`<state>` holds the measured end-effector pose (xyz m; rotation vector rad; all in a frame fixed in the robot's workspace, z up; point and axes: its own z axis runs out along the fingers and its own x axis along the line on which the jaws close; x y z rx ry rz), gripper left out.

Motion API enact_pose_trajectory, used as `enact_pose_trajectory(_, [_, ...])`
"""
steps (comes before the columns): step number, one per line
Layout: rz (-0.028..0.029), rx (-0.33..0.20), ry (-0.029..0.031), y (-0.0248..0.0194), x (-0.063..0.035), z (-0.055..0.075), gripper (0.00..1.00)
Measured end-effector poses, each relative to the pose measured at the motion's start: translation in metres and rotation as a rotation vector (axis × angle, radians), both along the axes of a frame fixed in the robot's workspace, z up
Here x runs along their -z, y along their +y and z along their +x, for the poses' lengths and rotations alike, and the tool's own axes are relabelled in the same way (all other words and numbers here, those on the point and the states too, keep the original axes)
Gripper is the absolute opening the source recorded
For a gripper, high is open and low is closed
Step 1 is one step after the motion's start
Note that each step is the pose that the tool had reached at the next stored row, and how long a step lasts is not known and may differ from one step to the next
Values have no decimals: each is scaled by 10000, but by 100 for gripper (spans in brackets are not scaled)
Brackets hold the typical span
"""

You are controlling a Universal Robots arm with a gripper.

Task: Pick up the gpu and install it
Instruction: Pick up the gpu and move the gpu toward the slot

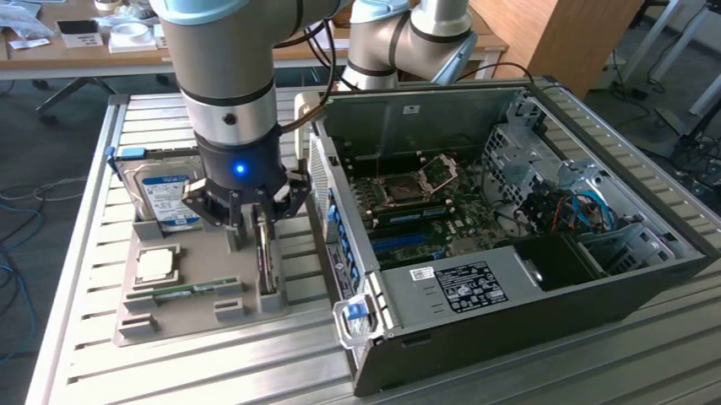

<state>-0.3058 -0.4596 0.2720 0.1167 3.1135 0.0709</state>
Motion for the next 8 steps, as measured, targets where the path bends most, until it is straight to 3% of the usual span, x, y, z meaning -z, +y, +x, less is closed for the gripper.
enact_pose_trajectory(8, [-2, 0, 2, 0, 6, 0, 42])
